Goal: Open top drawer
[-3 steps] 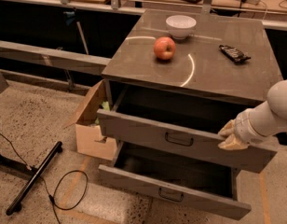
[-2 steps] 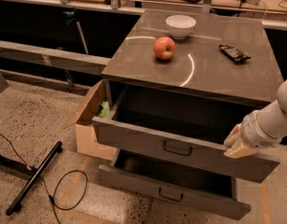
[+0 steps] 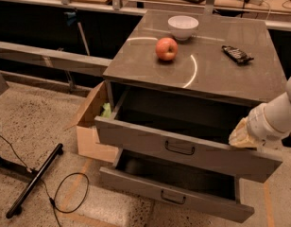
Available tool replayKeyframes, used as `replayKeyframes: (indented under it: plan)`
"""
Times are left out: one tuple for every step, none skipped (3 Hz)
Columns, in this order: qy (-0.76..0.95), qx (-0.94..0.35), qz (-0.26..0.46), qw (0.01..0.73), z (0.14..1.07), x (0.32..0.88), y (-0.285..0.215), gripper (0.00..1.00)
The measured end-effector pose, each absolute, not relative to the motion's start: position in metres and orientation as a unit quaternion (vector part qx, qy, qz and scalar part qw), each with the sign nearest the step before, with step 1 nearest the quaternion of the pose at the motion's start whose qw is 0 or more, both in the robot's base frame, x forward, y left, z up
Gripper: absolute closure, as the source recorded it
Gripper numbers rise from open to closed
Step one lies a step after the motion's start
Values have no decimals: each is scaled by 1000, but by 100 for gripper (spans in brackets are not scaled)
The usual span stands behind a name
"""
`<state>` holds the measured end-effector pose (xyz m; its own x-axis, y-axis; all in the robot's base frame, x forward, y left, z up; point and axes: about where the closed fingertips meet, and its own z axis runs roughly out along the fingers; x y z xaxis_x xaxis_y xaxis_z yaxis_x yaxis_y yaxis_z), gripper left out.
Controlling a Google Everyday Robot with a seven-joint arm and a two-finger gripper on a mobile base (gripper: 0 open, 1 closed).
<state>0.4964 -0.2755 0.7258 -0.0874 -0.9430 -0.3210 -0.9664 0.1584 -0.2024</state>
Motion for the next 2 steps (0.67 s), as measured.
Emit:
replayKeyframes:
  plan:
    - [728, -655, 24, 202, 750, 513, -271, 39]
    - [718, -661, 10, 217, 766, 530, -269, 40]
